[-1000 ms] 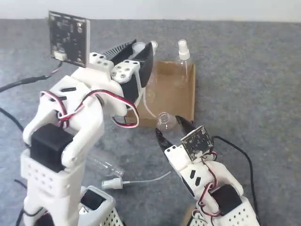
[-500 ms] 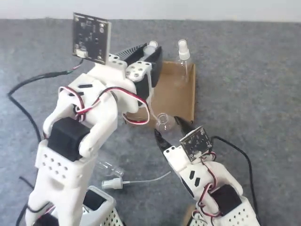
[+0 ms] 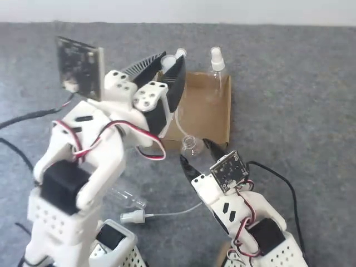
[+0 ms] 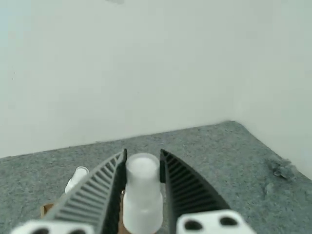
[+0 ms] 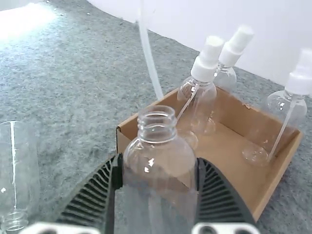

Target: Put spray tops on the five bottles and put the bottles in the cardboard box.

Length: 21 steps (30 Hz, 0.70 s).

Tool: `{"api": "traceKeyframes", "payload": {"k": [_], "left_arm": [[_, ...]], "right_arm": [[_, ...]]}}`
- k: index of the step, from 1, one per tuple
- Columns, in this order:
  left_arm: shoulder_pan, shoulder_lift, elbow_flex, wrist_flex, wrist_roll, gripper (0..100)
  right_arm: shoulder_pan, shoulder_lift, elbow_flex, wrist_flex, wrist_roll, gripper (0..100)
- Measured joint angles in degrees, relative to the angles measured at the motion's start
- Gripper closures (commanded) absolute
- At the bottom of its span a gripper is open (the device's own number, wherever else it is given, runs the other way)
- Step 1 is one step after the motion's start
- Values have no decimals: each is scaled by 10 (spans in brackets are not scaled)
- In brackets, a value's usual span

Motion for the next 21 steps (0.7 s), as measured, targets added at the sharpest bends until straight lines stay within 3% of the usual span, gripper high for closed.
{"api": "traceKeyframes", "payload": {"k": [21], "left_arm": [[1,-4,133,-49,3,987]], "right_arm": [[0,0,0,0,0,991]]}}
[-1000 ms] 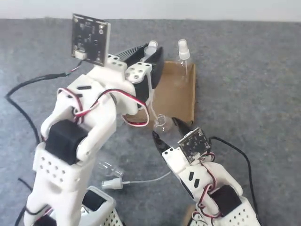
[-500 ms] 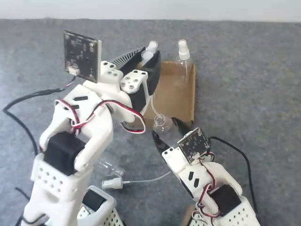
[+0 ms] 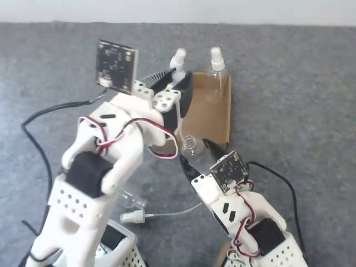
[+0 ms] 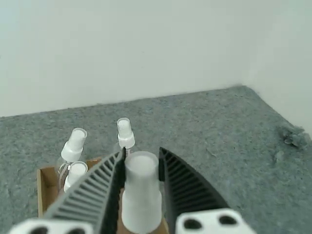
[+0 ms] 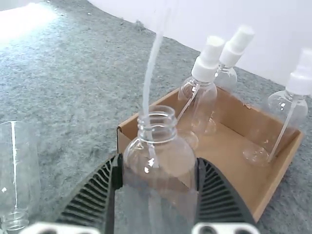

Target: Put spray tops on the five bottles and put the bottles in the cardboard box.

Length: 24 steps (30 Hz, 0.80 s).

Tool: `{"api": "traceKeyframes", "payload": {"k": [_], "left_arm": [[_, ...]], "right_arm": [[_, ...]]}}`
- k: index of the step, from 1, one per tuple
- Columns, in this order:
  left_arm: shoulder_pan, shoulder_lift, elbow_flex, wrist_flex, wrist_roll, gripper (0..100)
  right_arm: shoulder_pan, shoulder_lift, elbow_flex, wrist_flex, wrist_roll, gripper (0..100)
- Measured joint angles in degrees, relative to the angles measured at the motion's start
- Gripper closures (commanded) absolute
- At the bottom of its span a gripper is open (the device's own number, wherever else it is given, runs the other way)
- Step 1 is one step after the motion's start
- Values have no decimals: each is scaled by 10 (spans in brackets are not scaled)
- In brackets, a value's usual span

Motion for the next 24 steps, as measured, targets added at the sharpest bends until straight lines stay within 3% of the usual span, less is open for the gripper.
{"api": "traceKeyframes", "payload": {"k": [9,24], "left_arm": [[30,0,105,-65,11,987],[62,0,164,-75,15,987]], "right_arm": [[-1,0,0,0,0,991],[41,0,0,0,0,991]]}}
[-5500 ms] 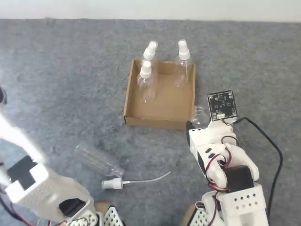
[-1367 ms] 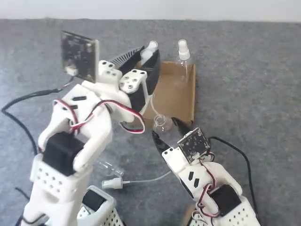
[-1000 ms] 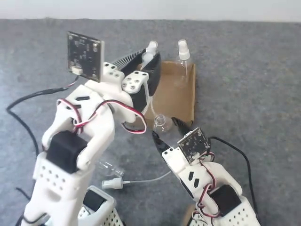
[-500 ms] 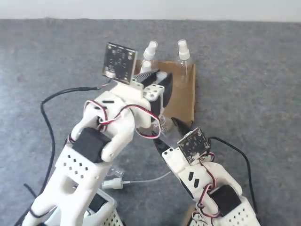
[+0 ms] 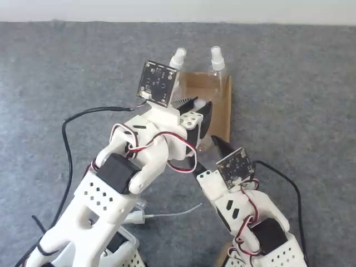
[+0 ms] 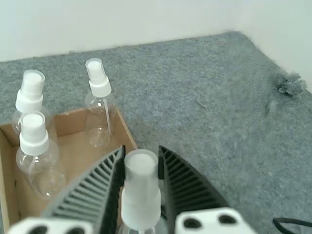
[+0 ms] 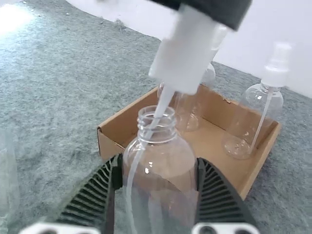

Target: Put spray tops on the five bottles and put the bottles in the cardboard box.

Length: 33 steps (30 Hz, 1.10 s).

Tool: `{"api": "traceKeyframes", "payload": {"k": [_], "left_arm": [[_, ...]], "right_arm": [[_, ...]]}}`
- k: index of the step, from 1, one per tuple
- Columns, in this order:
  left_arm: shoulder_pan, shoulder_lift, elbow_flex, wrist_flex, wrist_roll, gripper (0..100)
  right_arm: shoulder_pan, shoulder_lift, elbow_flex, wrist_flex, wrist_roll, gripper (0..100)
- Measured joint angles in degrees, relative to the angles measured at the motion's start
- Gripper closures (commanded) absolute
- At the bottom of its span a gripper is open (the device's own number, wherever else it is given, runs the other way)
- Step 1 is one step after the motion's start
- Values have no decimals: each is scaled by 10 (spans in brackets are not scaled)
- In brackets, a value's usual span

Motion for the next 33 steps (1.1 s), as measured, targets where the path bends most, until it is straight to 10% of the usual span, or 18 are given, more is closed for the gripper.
{"api": "traceKeyframes", "payload": {"k": [33], "left_arm": [[25,-8,83,-33,-13,942]], "right_arm": [[55,2,2,1,-34,991]]}}
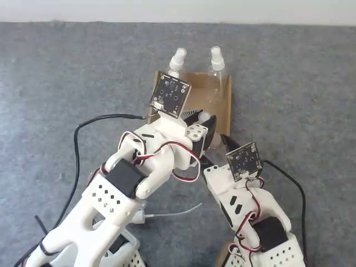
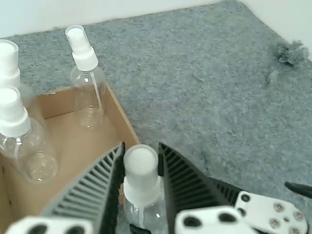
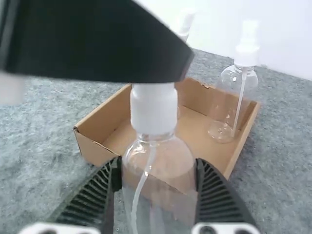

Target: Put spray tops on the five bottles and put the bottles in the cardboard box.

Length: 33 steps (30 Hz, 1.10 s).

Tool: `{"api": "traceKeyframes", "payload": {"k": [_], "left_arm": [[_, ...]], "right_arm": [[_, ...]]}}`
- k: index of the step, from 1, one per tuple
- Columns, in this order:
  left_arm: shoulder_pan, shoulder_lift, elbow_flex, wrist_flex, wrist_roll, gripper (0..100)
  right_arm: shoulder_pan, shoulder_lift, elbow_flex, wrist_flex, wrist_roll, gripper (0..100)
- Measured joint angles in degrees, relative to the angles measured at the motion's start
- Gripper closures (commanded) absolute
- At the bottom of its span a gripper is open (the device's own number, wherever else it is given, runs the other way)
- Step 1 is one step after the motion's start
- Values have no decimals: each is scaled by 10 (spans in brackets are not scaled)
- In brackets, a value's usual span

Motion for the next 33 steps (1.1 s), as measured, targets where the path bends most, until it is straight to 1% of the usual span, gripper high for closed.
{"api": "traceKeyframes", "payload": {"k": [3,5,11,14,19,24,27,30,33], "left_arm": [[0,0,0,2,0,829],[-2,0,0,2,-1,774],[-4,7,9,37,-3,727],[-3,8,-11,82,4,683],[-2,8,-74,156,15,679],[-2,8,-113,194,15,680],[-4,6,-143,223,-11,680],[-32,-26,-159,248,-38,680],[-80,-77,-160,251,-47,680]], "right_arm": [[0,0,0,0,0,991],[0,0,0,0,0,991],[16,-2,-1,-1,-2,991],[11,-2,-1,-1,-2,991],[14,-2,-2,-7,-2,991],[11,-2,23,-39,-2,991],[11,-2,23,-42,-2,991],[11,-2,23,-42,-2,991],[11,-2,23,-42,-2,991]]}}
